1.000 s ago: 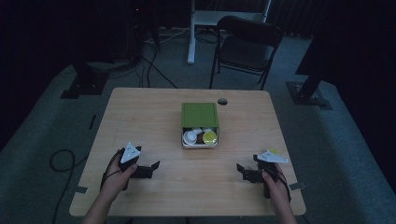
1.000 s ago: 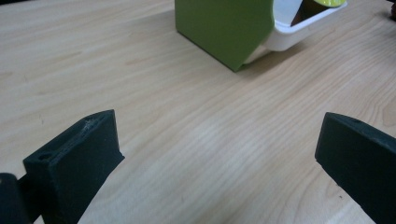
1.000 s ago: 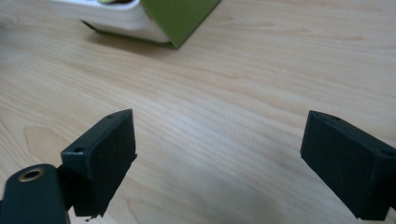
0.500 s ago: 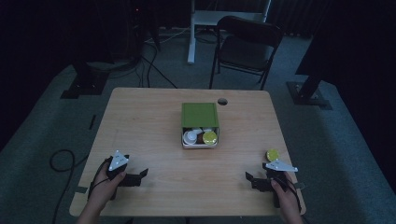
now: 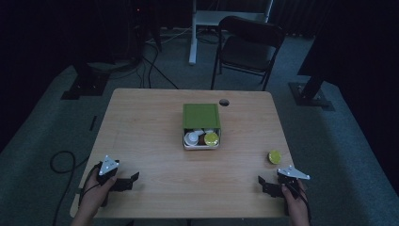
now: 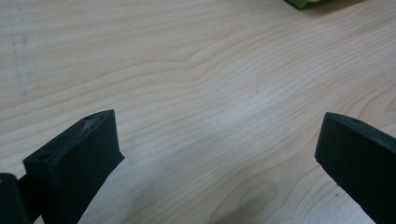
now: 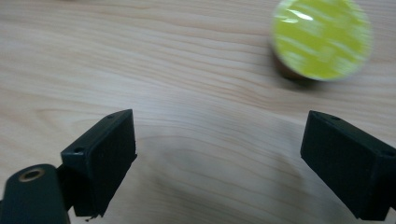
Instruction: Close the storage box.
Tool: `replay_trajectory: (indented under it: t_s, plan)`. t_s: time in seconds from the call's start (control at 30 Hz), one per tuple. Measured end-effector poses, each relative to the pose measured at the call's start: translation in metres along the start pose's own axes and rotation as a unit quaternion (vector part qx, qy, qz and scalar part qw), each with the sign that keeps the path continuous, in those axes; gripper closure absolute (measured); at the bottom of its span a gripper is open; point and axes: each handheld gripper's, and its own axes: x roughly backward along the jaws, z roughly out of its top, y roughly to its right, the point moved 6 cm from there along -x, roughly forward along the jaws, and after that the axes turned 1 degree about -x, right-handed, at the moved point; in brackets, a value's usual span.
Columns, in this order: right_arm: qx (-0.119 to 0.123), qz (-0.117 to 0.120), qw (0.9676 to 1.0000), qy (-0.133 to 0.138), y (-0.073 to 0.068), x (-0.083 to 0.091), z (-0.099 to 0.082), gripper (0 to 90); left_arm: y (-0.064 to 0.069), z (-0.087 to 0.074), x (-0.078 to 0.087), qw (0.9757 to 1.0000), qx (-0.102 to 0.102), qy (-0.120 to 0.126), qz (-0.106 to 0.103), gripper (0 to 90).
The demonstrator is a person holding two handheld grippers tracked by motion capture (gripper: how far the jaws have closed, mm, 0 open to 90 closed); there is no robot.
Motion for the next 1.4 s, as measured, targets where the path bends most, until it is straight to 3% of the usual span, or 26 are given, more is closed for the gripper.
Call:
replay_trajectory:
  t_s: [0.23,0.3,0.43,0.53,0.67,0.73,0.93,1.03,1.27,1.4]
  plan:
    - [-0.023,-0.055,0.9981,-0.015,0.019,0.004,-0.008,10.1,-0.017,-0.012,0.009,0.9993,0.021,-0.006,0.032,0.2]
    - [-0.025,-0.066,0.9974,-0.015,0.022,0.005,-0.008,10.1,-0.023,-0.017,0.012,0.9981,0.037,-0.019,0.045,0.2]
    - [-0.035,-0.069,0.9966,-0.029,0.022,0.002,-0.009,10.1,-0.035,-0.026,0.014,0.9948,0.063,-0.037,0.071,0.2]
    - [-0.063,-0.065,0.9957,-0.020,0.020,0.001,-0.007,10.1,-0.039,-0.028,0.016,0.9935,0.077,-0.035,0.076,0.2]
    - [-0.042,-0.094,0.9942,-0.033,0.022,-0.001,-0.007,10.1,-0.041,-0.031,0.016,0.9916,0.082,-0.053,0.084,0.2]
    - [-0.040,-0.094,0.9943,-0.033,0.022,-0.002,-0.007,10.0,-0.042,-0.034,0.016,0.9899,0.081,-0.071,0.093,0.2]
    - [-0.041,-0.093,0.9942,-0.033,0.022,-0.002,-0.007,10.0,-0.043,-0.034,0.014,0.9866,0.073,-0.084,0.119,0.1]
    - [-0.041,-0.094,0.9942,-0.033,0.022,-0.002,-0.007,10.1,-0.045,-0.034,0.013,0.9851,0.081,-0.084,0.126,0.1]
    - [-0.043,-0.094,0.9941,-0.033,0.022,-0.002,-0.007,10.1,-0.046,-0.030,0.008,0.9774,0.111,-0.083,0.160,0.1]
    - [-0.051,-0.102,0.9929,-0.033,0.021,-0.003,-0.006,10.1,-0.045,-0.029,0.008,0.9770,0.112,-0.083,0.161,0.1]
